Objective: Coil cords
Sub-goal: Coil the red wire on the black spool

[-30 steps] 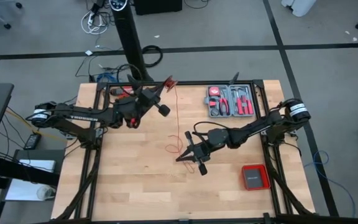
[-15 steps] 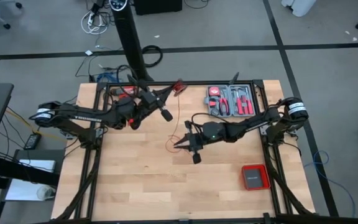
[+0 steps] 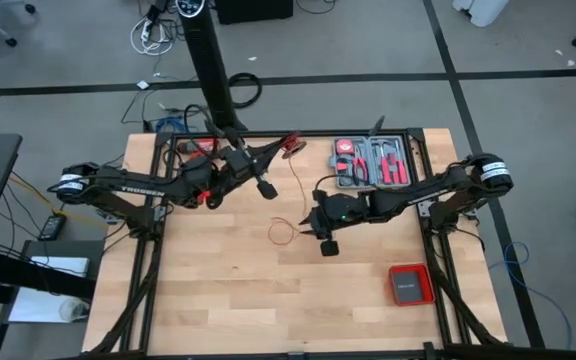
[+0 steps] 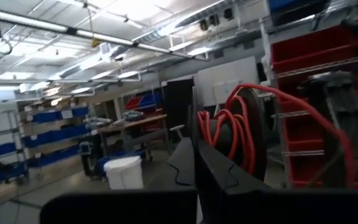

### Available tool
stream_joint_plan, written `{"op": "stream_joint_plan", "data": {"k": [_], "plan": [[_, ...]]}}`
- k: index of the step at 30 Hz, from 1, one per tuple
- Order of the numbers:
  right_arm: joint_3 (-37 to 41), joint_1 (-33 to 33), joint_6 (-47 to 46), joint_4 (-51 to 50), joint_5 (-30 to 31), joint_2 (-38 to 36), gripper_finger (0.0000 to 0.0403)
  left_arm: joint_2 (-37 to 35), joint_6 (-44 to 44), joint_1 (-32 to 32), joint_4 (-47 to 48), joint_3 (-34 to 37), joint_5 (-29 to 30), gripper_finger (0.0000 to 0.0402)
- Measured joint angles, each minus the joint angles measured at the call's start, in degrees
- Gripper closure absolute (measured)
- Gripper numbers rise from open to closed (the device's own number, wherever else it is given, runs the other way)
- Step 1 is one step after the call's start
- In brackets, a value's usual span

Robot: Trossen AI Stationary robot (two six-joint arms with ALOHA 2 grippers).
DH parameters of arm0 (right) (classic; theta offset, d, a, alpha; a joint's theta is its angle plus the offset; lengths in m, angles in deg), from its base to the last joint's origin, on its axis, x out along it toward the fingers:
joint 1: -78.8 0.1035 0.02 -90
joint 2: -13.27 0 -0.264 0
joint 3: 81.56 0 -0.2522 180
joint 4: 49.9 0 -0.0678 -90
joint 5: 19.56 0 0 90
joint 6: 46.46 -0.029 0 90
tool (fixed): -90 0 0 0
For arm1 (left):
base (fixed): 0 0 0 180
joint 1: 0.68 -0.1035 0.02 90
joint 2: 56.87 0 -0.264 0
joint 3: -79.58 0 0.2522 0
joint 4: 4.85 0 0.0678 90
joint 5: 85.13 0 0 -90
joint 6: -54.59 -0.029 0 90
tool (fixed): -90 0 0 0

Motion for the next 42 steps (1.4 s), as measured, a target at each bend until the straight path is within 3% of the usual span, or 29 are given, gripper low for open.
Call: {"op": "stream_joint_plan", "data": {"k": [10, 22, 28, 42], "plan": [[0.02, -2.09, -2.83, -9.40, 3.49, -9.39, 0.0295, 0.00, -3.08, 1.56, -1.01, 0.00, -4.34, 0.0401], [0.02, -0.90, -0.18, 2.41, 4.13, -19.08, 0.0296, 0.00, -6.14, 3.34, -0.64, 0.02, -3.23, 0.0401], [0.02, 0.56, 1.27, 8.57, 4.19, -17.54, 0.0296, 0.00, -5.94, 3.32, 0.48, 0.04, -2.46, 0.0401], [0.02, -0.05, 5.37, 13.75, 11.08, -13.86, 0.0296, 0.00, -5.44, 3.74, 1.21, 0.04, -0.49, 0.0401]]}}
